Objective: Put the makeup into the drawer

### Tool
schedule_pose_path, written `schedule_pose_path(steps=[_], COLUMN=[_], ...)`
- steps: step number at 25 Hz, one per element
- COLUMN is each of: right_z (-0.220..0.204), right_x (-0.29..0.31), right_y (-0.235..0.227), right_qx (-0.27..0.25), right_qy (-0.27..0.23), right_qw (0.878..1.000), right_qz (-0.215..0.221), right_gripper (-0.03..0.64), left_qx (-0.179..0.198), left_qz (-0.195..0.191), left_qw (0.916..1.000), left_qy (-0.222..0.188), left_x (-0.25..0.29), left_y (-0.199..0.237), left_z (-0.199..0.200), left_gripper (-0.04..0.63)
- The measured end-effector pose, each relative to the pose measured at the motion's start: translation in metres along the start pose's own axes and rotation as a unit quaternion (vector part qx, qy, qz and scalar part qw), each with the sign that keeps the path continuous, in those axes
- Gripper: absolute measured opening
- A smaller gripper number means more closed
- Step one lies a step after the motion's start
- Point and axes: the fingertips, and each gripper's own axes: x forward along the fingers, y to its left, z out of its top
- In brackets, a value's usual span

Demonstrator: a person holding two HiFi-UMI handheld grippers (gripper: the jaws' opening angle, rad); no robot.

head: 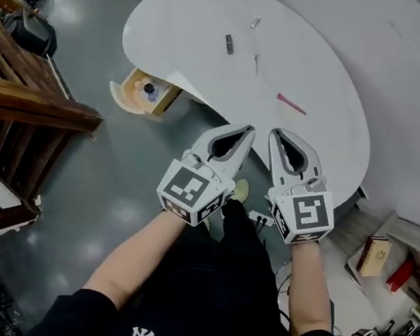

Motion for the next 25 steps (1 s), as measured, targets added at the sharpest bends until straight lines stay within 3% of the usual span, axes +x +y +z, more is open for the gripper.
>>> schedule_pose_path(steps=[15,25], right_z=[-0.116,-0.18], right_x=[0.07,0.103], right_y=[-0.097,-0.15], right_qx=[0.0,-0.05], right_qy=[0.091,0.154], right_qw=[0.996,0.987], right_qz=[-0.012,-0.018], right_gripper=[0.035,0.08], left_qx=[-0.023,-0.027], left_qz=[0.005,0.005], left_qw=[0.9979,0.9959], left_qy=[0.059,0.086], left_x=[0.122,0.178], left_y=[0.041,0.054], left_z=[-0.102,-0.149], left_gripper=[0.009,0.009])
